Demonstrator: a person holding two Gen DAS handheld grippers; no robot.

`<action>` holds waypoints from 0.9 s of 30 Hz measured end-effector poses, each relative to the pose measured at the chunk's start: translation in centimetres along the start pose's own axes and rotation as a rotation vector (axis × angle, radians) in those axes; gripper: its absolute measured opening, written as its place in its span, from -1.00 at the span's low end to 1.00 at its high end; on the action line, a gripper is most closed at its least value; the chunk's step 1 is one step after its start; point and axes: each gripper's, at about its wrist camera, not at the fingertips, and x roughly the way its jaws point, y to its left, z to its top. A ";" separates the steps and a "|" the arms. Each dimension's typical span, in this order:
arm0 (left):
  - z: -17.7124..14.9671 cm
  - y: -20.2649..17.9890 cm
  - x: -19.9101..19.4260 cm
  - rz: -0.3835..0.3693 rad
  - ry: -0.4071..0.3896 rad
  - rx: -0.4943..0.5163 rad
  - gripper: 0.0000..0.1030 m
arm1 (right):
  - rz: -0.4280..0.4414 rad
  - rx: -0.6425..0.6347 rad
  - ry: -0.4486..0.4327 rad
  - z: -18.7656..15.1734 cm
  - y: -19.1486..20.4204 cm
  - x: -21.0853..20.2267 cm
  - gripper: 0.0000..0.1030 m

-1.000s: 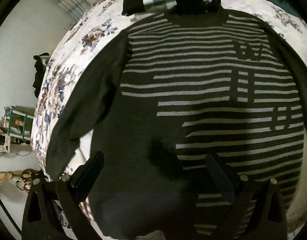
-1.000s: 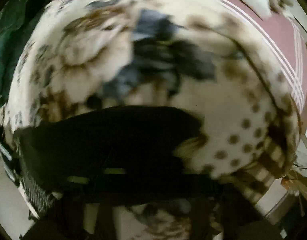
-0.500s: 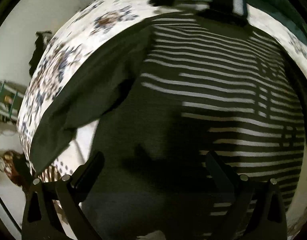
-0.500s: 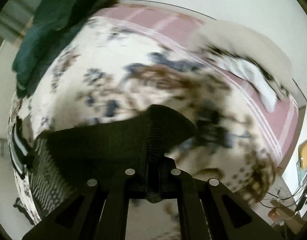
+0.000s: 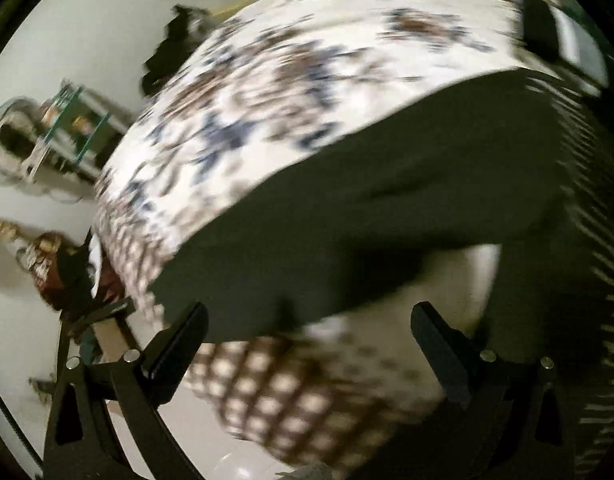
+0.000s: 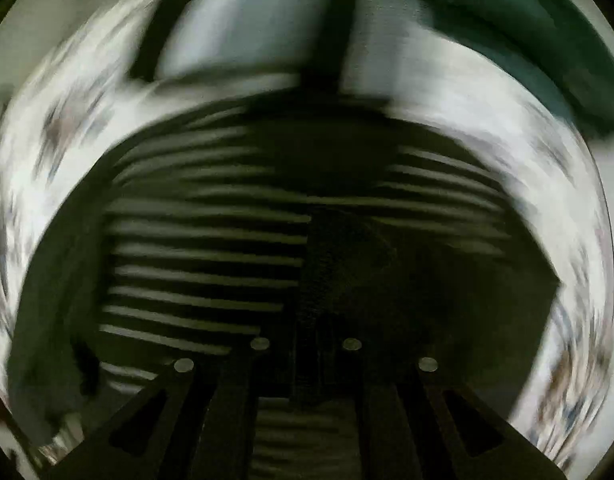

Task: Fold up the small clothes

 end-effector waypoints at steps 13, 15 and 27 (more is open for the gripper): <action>-0.3 12.7 5.9 -0.082 0.082 -0.249 1.00 | 0.321 0.049 0.118 -1.1 4.7 0.3 0.09; -0.4 15.0 6.8 -0.140 0.101 -0.336 1.00 | 0.401 0.148 0.121 -3.0 0.4 -1.1 0.17; -1.6 15.8 14.3 -0.319 0.240 -0.539 0.07 | 0.307 0.451 0.299 -17.6 -10.7 2.4 0.18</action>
